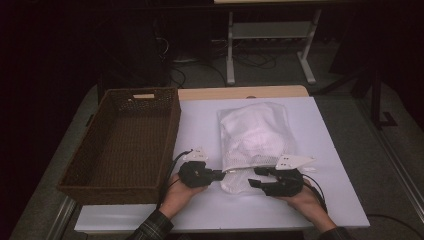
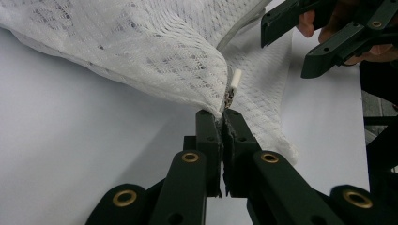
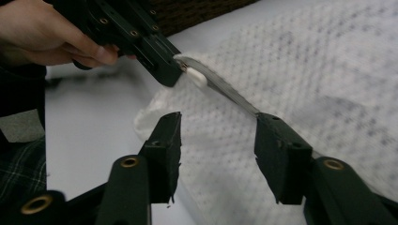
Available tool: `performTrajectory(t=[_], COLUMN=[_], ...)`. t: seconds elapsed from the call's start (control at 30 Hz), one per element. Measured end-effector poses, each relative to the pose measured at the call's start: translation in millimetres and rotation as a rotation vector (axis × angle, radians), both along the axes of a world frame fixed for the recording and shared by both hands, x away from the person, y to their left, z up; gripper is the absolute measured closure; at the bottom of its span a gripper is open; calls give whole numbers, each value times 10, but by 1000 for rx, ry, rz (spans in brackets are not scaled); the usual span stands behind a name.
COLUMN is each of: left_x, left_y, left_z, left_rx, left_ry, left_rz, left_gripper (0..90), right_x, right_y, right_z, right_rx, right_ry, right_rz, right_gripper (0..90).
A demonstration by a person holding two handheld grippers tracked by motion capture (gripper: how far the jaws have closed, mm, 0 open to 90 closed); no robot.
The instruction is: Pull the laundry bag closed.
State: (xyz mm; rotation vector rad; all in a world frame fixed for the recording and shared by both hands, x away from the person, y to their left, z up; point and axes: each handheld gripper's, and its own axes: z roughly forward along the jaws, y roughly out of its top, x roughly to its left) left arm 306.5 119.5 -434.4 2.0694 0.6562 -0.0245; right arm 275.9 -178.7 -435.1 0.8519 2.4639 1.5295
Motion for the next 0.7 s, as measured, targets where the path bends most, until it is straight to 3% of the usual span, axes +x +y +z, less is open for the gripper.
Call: performTrajectory(t=[0.43, 0.7], left_x=[7, 15], left_y=[3, 10], left_z=[-5, -5], left_rx=[-3, -7], left_ry=[7, 10], left_rz=[-4, -7], left_gripper=[864, 864], right_x=[120, 183], right_y=[253, 370], right_z=[-38, -78], right_rx=[6, 2], right_ry=[1, 4], right_rz=[54, 66], right_gripper=[699, 721])
